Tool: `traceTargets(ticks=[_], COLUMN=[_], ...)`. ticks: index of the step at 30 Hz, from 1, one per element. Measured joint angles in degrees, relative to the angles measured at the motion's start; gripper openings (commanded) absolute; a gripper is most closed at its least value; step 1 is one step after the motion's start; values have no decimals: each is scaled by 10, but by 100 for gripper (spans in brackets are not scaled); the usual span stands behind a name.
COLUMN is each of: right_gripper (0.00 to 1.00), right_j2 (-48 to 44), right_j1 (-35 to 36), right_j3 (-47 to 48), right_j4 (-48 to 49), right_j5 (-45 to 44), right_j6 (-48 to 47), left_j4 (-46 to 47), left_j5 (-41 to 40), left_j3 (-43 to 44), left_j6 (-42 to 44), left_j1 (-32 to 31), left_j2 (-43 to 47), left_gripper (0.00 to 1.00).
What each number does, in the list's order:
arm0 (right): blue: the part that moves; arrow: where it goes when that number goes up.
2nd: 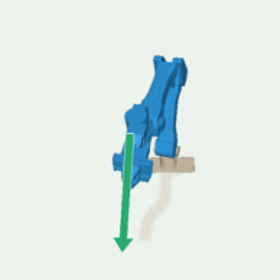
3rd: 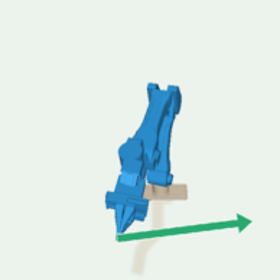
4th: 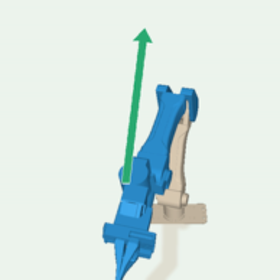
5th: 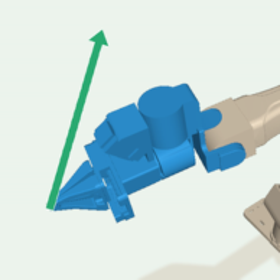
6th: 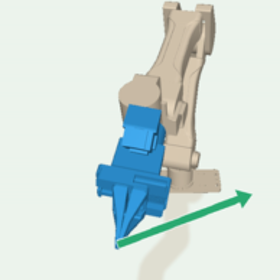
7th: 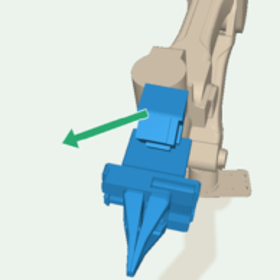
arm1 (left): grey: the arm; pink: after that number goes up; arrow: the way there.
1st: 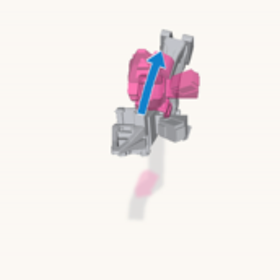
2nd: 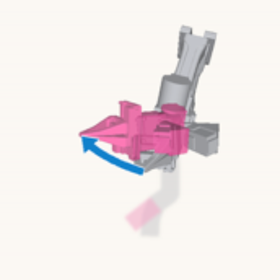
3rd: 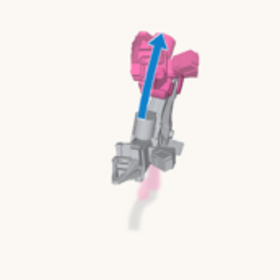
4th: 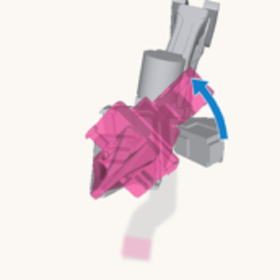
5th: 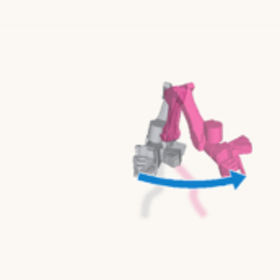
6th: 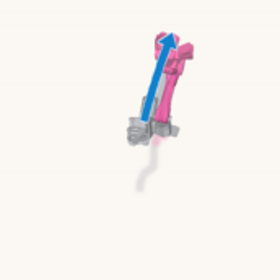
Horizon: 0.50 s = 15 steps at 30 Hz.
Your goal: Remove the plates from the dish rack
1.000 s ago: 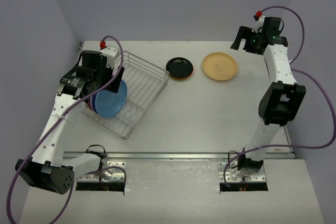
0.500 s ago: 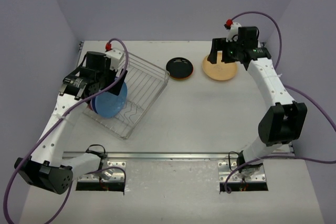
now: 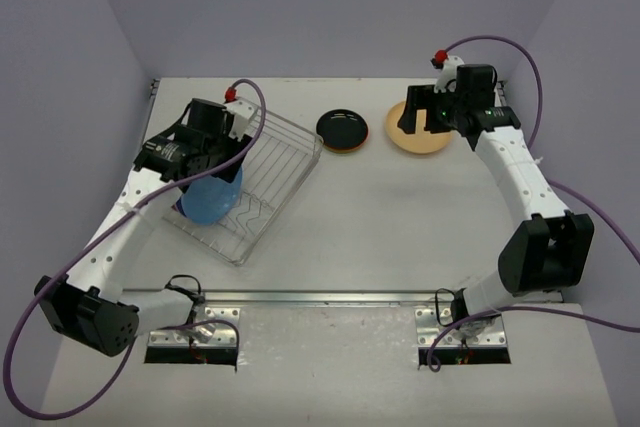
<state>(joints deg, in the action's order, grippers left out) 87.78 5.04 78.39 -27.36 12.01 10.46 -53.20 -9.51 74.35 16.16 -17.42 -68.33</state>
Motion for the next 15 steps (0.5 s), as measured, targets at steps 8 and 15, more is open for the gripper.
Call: traceTargets(ticks=[8, 15], right_gripper=[99, 99], right_j2=[-4, -8], right_j1=[4, 4], right_j3=[-21, -30], right_j4=[5, 11], right_j5=[-1, 0], right_j6=[1, 1], left_j4=[-2, -2], left_j5=[-56, -117], left_j3=[0, 0], left_j6=[-3, -6], left_j1=[-13, -13], left_j2=[-37, -42], left_gripper=[43, 41])
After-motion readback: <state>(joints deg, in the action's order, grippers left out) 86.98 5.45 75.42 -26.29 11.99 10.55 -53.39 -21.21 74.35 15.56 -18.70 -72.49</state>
